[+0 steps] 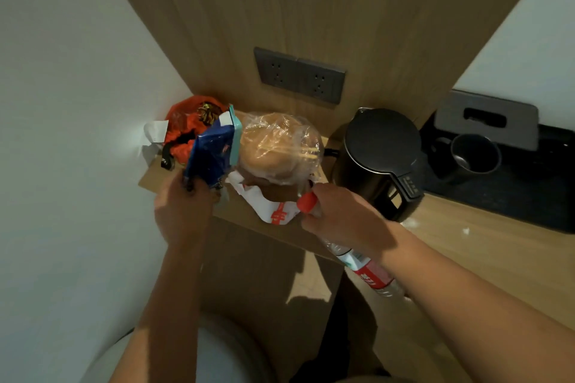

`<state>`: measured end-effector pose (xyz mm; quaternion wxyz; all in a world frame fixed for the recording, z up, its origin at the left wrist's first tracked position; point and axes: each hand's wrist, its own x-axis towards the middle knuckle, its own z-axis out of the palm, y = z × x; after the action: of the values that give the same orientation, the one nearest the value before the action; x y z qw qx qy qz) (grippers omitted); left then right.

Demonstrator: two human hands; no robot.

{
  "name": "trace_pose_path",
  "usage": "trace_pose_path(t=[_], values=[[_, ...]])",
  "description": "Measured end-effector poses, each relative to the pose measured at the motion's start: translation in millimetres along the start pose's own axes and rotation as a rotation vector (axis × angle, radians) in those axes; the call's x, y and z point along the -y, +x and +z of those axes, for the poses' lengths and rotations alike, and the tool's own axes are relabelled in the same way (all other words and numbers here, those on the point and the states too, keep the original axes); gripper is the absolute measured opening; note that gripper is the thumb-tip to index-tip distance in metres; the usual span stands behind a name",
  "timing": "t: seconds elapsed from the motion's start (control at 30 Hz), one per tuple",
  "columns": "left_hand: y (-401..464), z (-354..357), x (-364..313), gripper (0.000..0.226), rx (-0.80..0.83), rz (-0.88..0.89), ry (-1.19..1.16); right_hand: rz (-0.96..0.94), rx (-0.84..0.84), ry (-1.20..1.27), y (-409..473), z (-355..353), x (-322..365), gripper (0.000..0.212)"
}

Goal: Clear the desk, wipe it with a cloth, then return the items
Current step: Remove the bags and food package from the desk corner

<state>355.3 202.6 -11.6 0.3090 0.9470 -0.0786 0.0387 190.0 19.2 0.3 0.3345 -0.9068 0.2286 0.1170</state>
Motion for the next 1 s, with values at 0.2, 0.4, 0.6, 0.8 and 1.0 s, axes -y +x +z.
trace_pose_path(t=[0.2,0.4,0.6,0.8,1.0], values=[[-76.2,-23.2,-55.4,0.017,0.26,0.108,-0.302,0.118,0.074,0.106,-44.5,-11.1,-31.9,0.022],[-144.6,6.4,-120.5,0.013,0.491,0.338,-0.257,0.262,0.007,0.145,-110.6,-10.4,-77.6,0.023],[-216.6,36.0,-194.5,0.008,0.654,0.53,-0.289,0.479,-0.201,0.259,-207.2,-22.4,-138.4,0.032],[-310.8,52.4,-245.8,0.013,0.714,0.793,-0.307,0.652,-0.455,0.394,-331.4,-20.2,-190.9,0.03],[-437.0,50.2,-282.4,0.011,0.826,0.913,-0.272,0.835,-0.699,0.454,-473.1,4.5,-237.9,0.028]])
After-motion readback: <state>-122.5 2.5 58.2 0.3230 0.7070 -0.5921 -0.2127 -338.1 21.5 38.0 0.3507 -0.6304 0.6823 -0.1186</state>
